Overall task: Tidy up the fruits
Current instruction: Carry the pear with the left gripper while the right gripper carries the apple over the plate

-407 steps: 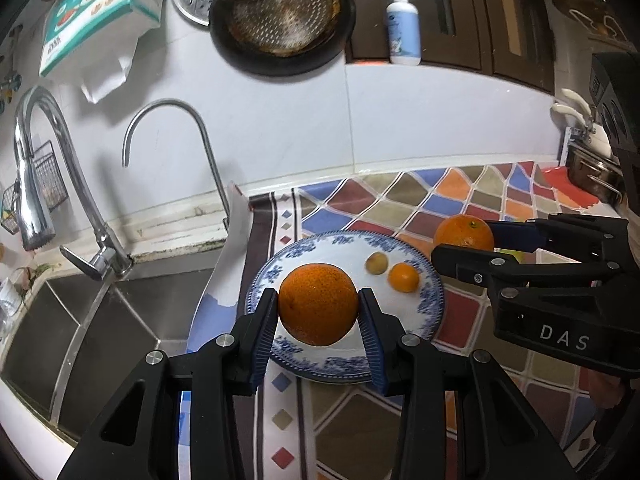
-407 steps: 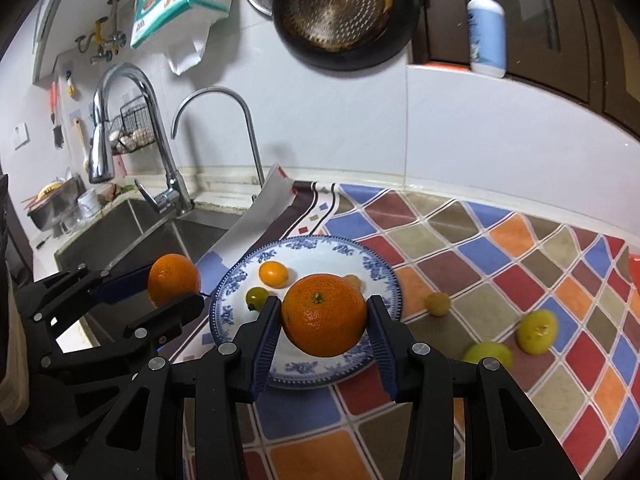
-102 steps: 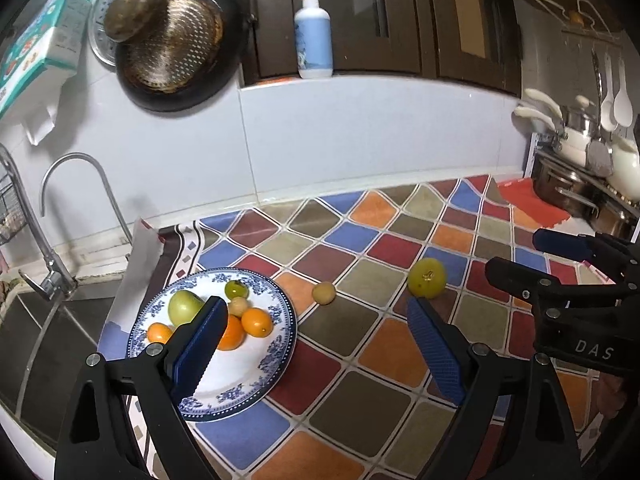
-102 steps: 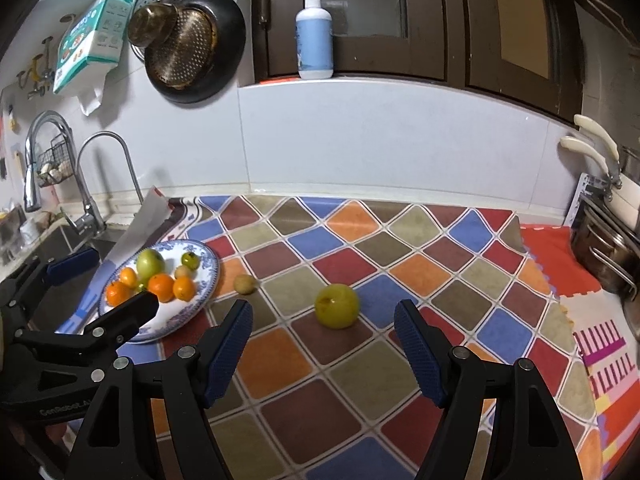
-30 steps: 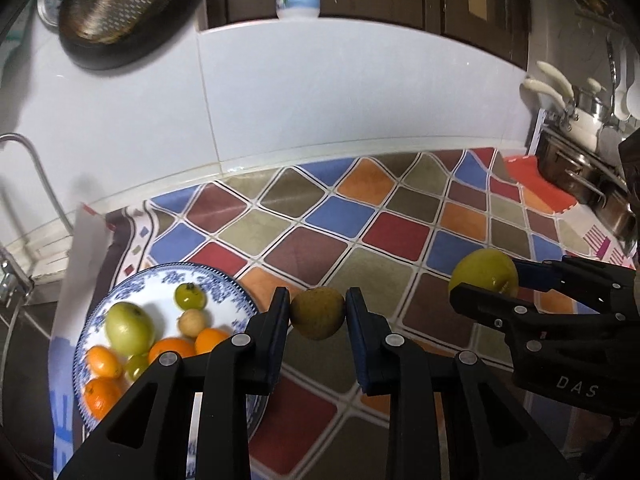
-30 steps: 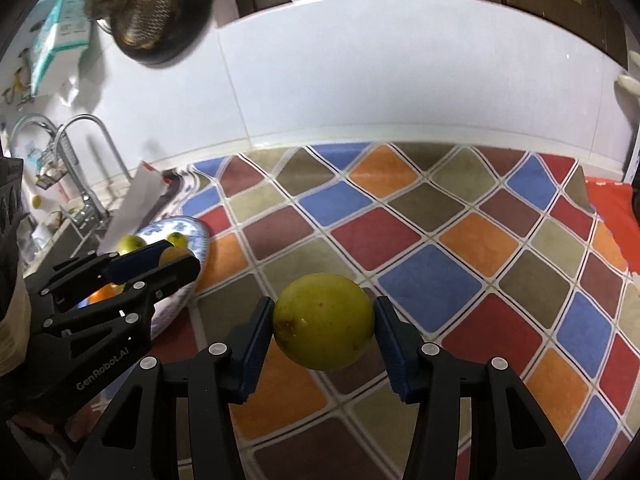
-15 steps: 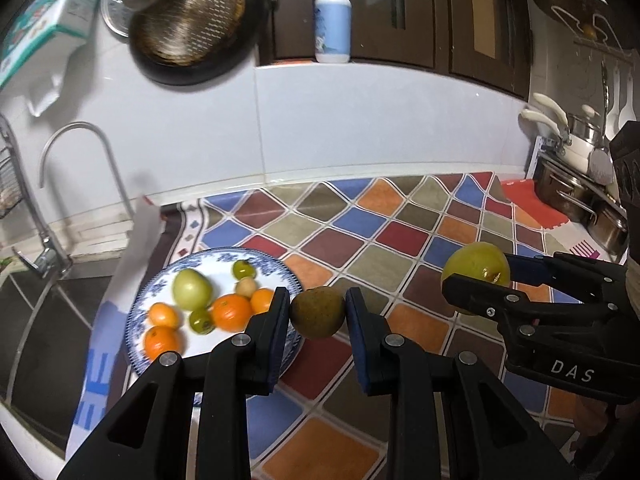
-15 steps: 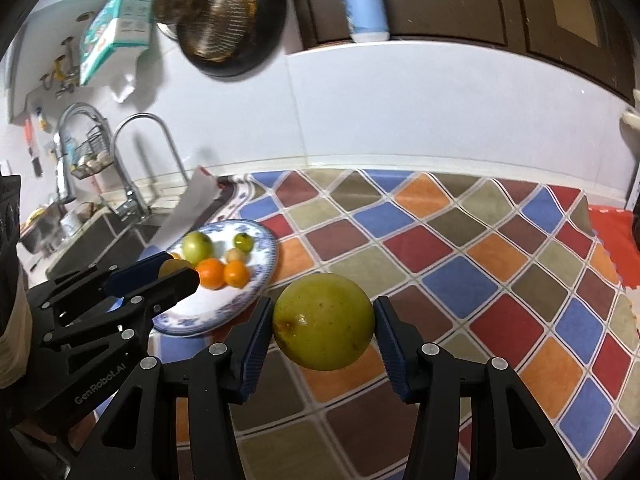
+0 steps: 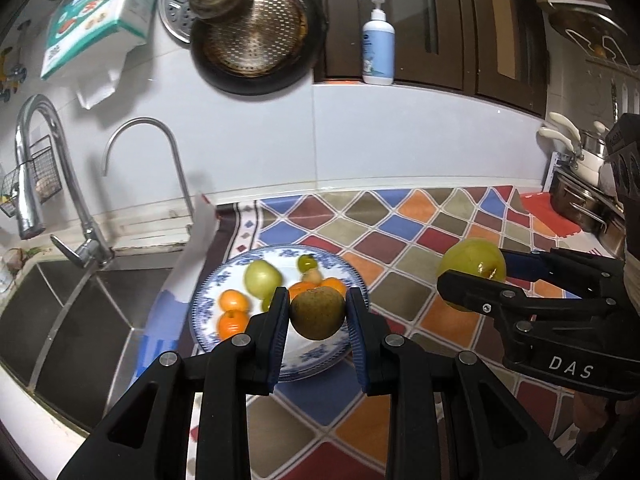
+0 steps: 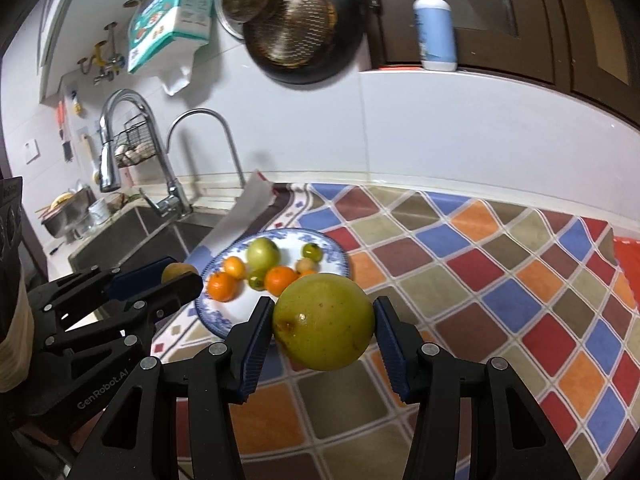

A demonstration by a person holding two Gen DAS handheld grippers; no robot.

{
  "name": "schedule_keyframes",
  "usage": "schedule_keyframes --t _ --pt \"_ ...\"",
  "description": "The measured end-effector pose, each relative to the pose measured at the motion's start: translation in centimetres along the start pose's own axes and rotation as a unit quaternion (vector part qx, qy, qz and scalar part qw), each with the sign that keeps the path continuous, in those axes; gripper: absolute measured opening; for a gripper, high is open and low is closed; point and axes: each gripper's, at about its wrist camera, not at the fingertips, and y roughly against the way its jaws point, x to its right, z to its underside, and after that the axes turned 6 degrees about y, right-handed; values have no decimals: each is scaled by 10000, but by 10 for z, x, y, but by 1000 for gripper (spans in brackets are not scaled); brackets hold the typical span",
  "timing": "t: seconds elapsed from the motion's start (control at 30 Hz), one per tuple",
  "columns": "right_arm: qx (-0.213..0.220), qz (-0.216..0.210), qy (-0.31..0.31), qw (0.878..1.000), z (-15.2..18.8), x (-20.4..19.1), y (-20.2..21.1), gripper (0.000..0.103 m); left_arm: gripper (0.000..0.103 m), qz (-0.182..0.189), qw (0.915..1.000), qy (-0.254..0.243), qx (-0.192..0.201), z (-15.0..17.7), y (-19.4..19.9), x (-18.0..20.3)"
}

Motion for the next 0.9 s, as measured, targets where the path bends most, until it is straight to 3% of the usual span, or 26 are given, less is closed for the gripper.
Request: schedule_keyframes --t 0.33,0.9 --pt "-95 -210 126 9997 -10 -30 -27 51 29 -87 9998 12 -169 5 -12 -31" --pt "-873 -481 292 9946 -8 -33 -114 51 29 -120 9962 173 -844 22 -80 -57"
